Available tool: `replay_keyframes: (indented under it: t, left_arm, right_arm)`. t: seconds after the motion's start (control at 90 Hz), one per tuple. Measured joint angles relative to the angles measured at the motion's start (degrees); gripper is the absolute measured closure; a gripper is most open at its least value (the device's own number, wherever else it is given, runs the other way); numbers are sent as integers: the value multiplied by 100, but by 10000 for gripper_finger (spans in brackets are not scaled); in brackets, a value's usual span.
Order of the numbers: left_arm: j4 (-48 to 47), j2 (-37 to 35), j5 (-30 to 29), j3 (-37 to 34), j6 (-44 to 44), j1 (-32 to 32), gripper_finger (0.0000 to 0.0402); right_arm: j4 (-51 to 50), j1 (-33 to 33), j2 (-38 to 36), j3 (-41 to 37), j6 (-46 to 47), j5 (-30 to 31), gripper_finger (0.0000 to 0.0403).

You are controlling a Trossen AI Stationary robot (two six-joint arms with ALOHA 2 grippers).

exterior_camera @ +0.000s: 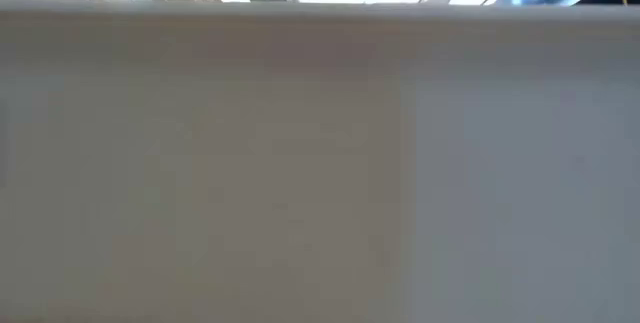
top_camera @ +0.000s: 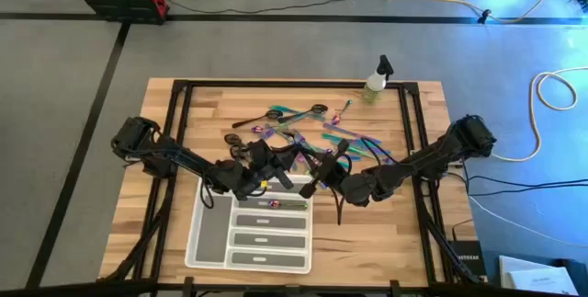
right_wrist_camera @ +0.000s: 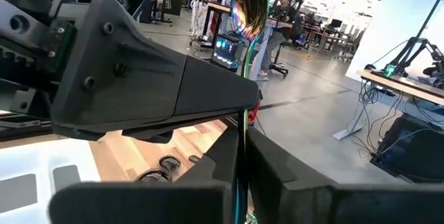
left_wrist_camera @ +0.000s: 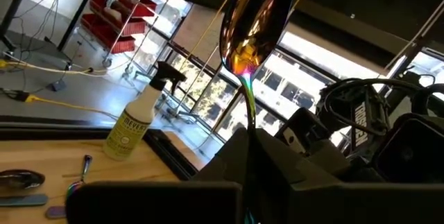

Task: Sort silverware
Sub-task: Put the blue spoon into the white silverware tray

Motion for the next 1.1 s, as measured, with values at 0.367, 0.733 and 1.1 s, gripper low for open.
replay_keyframes:
  t: [0.367, 0.733, 1.1]
  left_arm:
    - [-63, -2, 17, 4, 763, -74, 401]
    - [-122, -22, 22, 15, 708, -70, 401]
    - [-320, 21, -15, -9, 666, -81, 361]
  right_arm:
    - [49, 0, 2, 0, -170, 96, 399]
    - [142, -31, -101, 0, -448, 98, 403]
    - [293, -33, -158, 13, -425, 256, 402]
